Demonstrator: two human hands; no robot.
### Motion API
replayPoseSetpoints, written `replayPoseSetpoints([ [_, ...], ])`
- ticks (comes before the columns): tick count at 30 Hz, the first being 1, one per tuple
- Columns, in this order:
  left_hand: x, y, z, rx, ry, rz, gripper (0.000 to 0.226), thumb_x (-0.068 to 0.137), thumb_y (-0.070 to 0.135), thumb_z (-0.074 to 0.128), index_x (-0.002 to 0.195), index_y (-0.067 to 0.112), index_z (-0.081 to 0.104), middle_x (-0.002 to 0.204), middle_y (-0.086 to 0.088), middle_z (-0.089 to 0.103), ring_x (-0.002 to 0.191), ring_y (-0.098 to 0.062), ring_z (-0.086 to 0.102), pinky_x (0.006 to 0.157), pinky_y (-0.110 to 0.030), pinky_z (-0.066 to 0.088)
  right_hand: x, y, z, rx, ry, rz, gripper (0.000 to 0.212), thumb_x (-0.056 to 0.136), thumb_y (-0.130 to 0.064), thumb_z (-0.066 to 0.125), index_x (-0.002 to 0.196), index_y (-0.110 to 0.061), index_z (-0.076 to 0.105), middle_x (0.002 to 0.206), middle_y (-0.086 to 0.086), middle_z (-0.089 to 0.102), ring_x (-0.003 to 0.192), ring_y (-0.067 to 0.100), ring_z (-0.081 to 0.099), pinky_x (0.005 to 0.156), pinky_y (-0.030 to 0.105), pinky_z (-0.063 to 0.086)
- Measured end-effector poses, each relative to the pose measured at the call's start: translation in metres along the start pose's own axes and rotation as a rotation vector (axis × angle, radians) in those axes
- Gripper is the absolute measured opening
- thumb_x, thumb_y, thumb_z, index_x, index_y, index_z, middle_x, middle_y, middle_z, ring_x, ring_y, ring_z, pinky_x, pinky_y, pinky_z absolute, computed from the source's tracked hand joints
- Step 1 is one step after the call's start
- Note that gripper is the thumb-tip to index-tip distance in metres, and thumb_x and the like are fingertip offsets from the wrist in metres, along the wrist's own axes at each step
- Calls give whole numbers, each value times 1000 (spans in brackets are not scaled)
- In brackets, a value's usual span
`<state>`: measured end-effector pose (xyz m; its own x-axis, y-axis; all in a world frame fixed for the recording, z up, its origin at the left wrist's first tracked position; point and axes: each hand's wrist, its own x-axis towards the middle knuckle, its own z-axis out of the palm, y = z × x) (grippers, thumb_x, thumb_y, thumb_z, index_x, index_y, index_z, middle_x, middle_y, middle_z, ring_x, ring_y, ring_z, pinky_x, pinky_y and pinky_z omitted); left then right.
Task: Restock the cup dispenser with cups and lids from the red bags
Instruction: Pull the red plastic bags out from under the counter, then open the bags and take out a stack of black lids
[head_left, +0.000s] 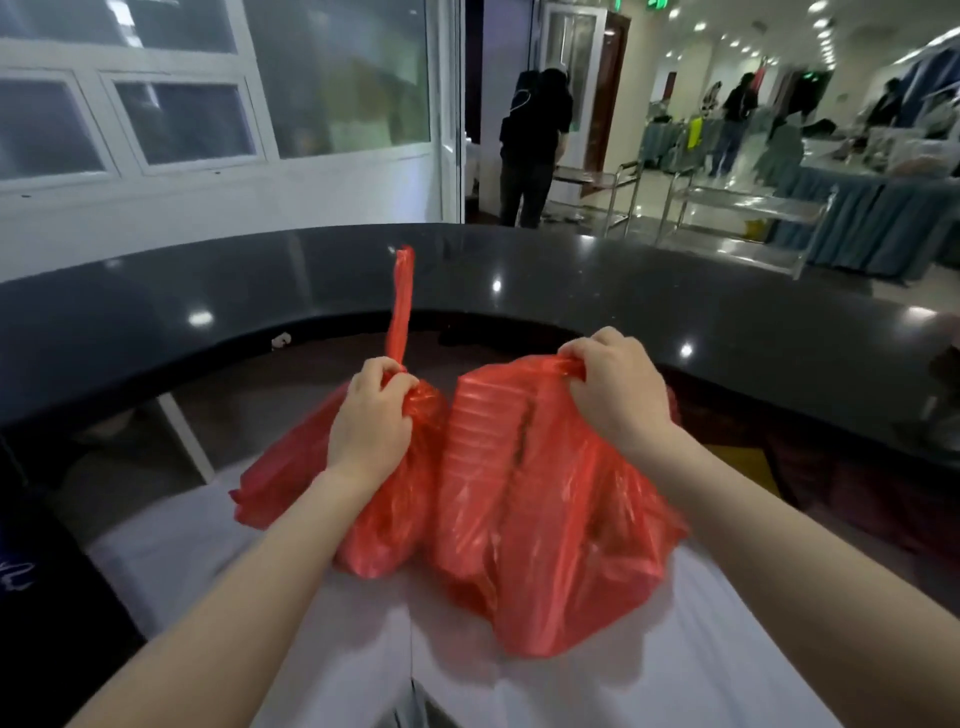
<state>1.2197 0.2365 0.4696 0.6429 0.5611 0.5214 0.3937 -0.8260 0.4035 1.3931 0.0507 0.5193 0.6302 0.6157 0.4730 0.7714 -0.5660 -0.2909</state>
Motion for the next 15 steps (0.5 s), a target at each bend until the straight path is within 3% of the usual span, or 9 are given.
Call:
replayPoseSetpoints([
  [4,-8,-13,37,-20,-102,28,50,79,2,62,128,9,57,139,-13,47,129,-31,44,109,-43,36,-12,0,32,-178,-130,-155,46,89,-32,57,134,-24,52,133,4,51,116,28,43,95,38,42],
  [9,-21,-42,67,88,-373,25,68,93,38,53,151,26,20,161,-1,9,148,-21,3,118,-45,6,-29,7,70,-287,-384,-160,65,92,-48,49,150,-29,27,161,5,10,144,28,15,114,42,26],
  [15,-26,-53,69,75,-474,13,70,94,53,42,152,34,8,161,2,-5,147,-18,-8,117,-44,-1,-33,21,71,-218,-292,-124,75,91,-63,40,152,-37,5,162,4,-10,148,27,-10,119,49,6],
])
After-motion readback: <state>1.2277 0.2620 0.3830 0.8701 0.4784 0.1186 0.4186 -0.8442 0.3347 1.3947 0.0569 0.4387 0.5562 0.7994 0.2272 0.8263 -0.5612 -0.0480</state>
